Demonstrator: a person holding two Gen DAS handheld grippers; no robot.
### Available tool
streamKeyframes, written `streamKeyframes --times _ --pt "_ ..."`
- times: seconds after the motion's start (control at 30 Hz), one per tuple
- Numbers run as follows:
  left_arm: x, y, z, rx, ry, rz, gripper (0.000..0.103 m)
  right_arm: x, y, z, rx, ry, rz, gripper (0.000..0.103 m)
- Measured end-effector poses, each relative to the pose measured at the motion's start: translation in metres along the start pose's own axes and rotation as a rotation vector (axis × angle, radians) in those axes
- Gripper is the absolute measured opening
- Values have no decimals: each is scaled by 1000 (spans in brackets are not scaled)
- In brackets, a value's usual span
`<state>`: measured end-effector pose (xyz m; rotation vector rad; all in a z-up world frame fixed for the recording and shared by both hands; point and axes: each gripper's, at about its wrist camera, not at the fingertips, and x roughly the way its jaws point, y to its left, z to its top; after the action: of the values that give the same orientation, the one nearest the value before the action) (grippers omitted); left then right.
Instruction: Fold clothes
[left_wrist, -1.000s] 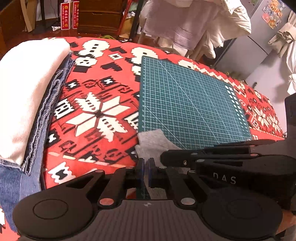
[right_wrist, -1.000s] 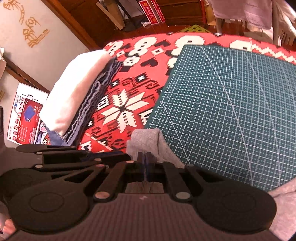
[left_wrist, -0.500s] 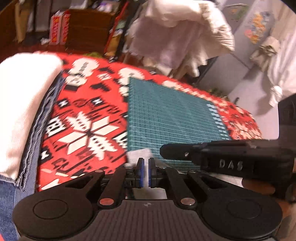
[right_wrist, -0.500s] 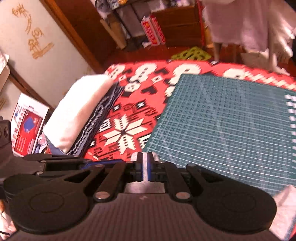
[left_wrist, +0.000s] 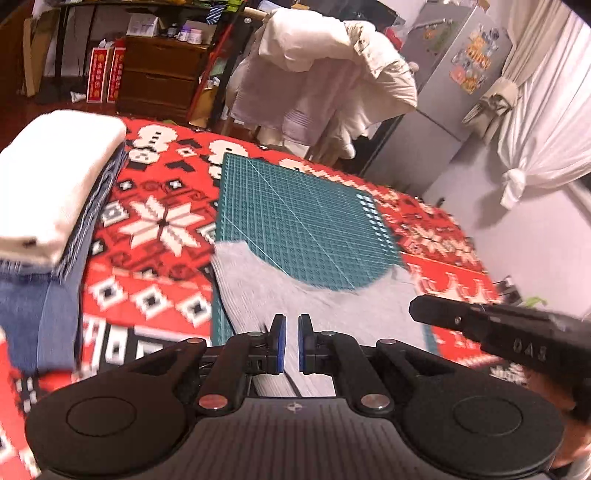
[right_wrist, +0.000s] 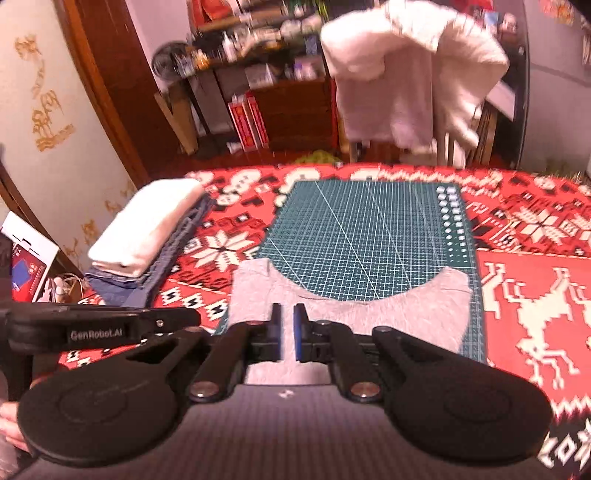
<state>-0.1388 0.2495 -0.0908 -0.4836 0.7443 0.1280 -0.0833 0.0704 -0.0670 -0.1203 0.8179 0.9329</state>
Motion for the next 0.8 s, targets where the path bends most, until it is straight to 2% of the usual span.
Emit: streamKeyframes --times 0.03,0.07,0.1,0.13,0.17,0.2,0.23,0.33,0.4,0.53,0.6,0.7,0.8 --pt "-6 -4 -5 6 -6 -2 19 -10 3 -7 -5 -16 -5 27" --pt "-12 -8 -10 12 -13 -4 34 -18 7 -14 -6 -29 -13 31" --pt "-17 -13 -15 22 -24 1 42 -24 10 -20 -4 -40 -22 32" --pt "-21 -18 -20 39 -36 5 44 -30 12 -26 -3 -47 -35 33" --pt "-23 -23 -25 56 -41 6 50 -36 15 -33 -6 -53 -49 37" --pt "-25 -28 -29 72 -42 5 61 -41 17 -39 -14 -59 -64 44" --pt "-25 -32 -34 84 -43 12 65 -46 19 -46 -24 -64 -80 48" --pt "-24 -42 -47 112 -39 51 68 -57 21 -63 -51 -83 -141 59" --pt "-20 -47 -53 135 -23 90 76 -62 18 -74 -62 -94 -167 78" --pt "-10 -53 -64 160 -15 150 80 -67 10 -92 -79 -110 -220 91" --pt "-5 -54 -69 164 -5 189 82 -64 6 -101 -87 -106 -250 101" --pt "3 -54 -75 187 -9 239 89 -57 -1 -112 -93 -101 -300 102" --pt "12 -54 -82 220 4 264 90 -43 -8 -120 -98 -52 -329 102"
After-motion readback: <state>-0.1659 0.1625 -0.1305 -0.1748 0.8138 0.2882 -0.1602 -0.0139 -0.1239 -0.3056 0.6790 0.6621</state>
